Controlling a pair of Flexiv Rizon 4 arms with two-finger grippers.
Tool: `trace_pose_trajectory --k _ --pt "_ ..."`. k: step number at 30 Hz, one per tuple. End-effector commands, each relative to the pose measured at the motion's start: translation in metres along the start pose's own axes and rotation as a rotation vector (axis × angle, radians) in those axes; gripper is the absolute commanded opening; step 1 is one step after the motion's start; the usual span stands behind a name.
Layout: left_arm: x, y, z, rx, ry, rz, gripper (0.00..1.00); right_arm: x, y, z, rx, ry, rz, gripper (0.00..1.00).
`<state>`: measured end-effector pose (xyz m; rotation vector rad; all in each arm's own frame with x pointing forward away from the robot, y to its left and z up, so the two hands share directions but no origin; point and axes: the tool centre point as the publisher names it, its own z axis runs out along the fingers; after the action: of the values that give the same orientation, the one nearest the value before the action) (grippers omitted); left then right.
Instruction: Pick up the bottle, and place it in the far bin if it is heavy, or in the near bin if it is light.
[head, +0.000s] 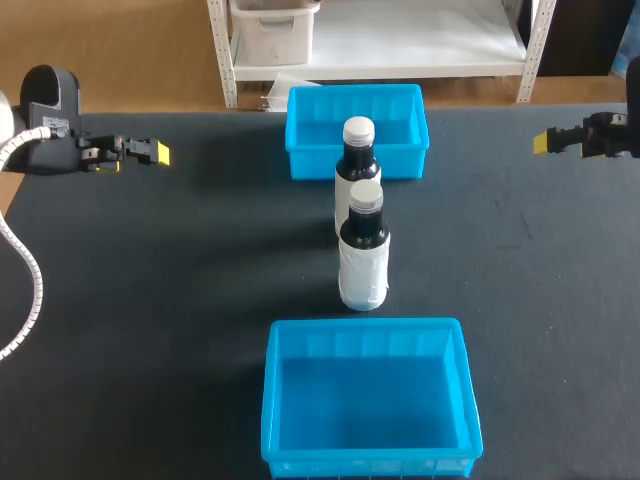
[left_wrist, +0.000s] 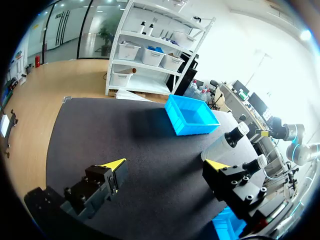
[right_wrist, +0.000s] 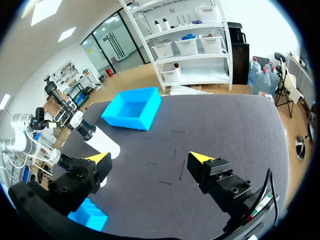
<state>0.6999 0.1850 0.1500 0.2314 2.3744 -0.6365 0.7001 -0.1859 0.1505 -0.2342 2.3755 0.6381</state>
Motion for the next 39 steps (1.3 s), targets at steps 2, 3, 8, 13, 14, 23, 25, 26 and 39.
trace_pose_trajectory --k 2,3,8,13,14,23,25,26,39 --pt "0.0 0.0 0.0 0.0 0.0 0.0 1.0 0.0 0.001 0.0 0.004 -0.001 0.001 1.0" --pt "0.0 0.0 0.0 0.0 0.0 0.0 1.0 0.0 0.001 0.0 0.004 -0.001 0.001 1.0" --pt "0.0 0.0 0.0 0.0 0.0 0.0 1.0 0.0 0.001 0.0 0.004 -0.001 0.001 1.0" --pt "0.0 0.0 0.0 0.0 0.0 0.0 1.0 0.0 0.001 0.0 0.004 -0.001 0.001 1.0" --pt "0.0 0.0 0.0 0.0 0.0 0.0 1.0 0.0 0.001 0.0 0.004 -0.001 0.001 1.0" --pt "0.0 0.0 0.0 0.0 0.0 0.0 1.0 -0.026 -0.002 -0.007 -0.468 0.067 -0.522 1.0" --pt "0.0 0.0 0.0 0.0 0.0 0.0 1.0 -0.024 0.004 -0.016 -0.666 0.162 -0.732 1.0" --pt "0.0 0.0 0.0 0.0 0.0 0.0 1.0 -0.02 0.007 -0.022 -0.789 0.236 -0.846 1.0" --pt "0.0 0.0 0.0 0.0 0.0 0.0 1.0 -0.015 0.009 -0.028 -0.877 0.299 -0.951 1.0"
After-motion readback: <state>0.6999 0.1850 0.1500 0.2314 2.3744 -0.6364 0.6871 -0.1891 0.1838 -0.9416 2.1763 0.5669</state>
